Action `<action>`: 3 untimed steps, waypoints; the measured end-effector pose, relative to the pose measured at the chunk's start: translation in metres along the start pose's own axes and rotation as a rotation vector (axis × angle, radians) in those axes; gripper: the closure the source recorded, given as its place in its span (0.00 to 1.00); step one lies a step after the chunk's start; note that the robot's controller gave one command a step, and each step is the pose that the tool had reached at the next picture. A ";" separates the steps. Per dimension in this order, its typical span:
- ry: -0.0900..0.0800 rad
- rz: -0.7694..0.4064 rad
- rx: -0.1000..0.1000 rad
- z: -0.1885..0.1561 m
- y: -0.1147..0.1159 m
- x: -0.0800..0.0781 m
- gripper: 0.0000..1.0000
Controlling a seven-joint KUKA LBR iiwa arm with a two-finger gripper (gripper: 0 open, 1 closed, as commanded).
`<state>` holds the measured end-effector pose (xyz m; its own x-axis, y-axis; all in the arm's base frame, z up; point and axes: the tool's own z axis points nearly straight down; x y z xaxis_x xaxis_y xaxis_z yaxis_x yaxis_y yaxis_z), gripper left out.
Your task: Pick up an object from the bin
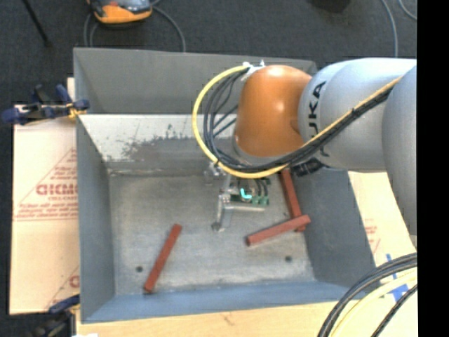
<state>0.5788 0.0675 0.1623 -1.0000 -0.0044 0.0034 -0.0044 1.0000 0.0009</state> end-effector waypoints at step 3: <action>-0.008 -0.076 -0.005 0.034 0.067 0.046 0.00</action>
Offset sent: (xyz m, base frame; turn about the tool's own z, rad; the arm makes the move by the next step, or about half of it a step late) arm -0.0638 0.1328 -0.0150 -0.0719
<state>0.5319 0.1338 0.1281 -0.9967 -0.0805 -0.0052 -0.0805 0.9967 0.0055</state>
